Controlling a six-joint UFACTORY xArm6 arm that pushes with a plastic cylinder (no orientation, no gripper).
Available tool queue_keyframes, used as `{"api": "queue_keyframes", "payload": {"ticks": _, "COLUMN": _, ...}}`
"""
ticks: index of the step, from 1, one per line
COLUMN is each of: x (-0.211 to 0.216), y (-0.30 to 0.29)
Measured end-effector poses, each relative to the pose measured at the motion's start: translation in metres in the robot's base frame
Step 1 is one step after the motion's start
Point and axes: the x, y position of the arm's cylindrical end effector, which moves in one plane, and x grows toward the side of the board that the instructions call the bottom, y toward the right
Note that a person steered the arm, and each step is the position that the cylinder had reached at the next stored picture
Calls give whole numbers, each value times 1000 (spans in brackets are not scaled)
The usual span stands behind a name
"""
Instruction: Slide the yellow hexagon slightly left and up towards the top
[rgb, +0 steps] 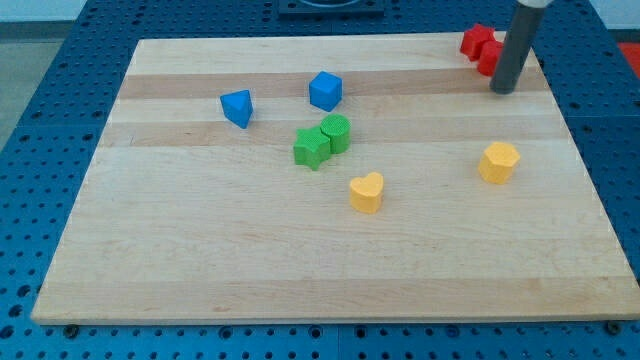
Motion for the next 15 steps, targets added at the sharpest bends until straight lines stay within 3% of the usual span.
{"api": "queue_keyframes", "payload": {"ticks": 3, "x": 110, "y": 2}}
{"api": "queue_keyframes", "payload": {"ticks": 5, "x": 141, "y": -17}}
{"api": "queue_keyframes", "payload": {"ticks": 12, "x": 37, "y": -141}}
{"api": "queue_keyframes", "payload": {"ticks": 15, "x": -27, "y": -147}}
